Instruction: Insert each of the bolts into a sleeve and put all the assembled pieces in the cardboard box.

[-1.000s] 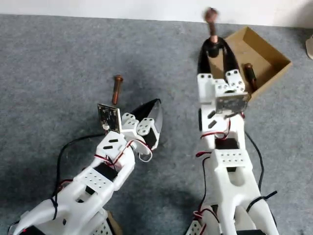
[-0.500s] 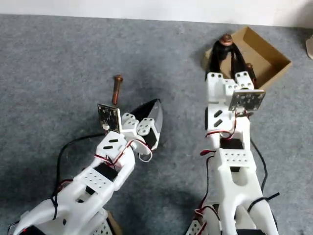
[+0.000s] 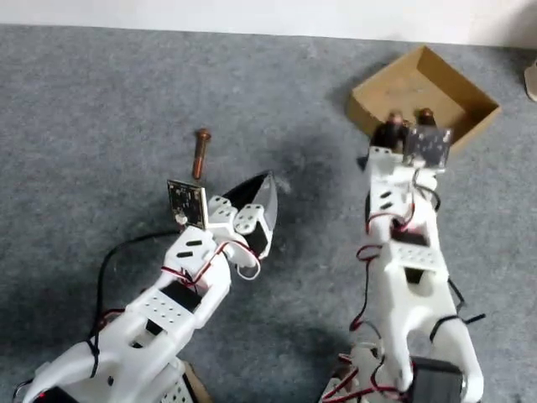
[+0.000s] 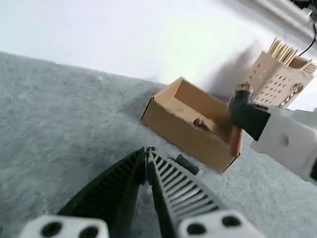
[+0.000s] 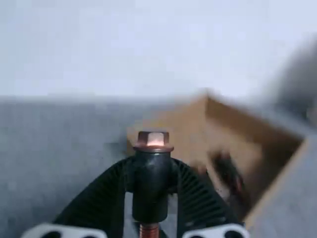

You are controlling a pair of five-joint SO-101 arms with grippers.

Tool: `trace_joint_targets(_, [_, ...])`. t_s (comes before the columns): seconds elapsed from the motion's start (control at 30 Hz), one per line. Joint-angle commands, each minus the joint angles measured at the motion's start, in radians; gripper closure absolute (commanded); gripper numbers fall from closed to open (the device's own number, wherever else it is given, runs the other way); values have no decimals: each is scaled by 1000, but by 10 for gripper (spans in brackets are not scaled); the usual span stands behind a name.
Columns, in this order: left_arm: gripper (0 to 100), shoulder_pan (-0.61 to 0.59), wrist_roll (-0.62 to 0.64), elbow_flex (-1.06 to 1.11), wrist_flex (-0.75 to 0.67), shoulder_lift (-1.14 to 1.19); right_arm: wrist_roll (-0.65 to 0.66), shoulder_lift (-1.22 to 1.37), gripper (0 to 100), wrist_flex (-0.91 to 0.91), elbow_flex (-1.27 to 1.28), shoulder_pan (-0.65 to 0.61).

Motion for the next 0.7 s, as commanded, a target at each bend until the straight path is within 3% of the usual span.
trace_joint_targets(0.0, [976,-5,-8,-8,0,-2,-9,24,993,151,-182,41])
trace_joint_targets(0.53, [976,-12,-8,-7,2,-2,0,443,993,584,-823,137])
trace_joint_targets(0.67, [976,-12,-8,-7,2,-2,77,615,993,664,-1004,136])
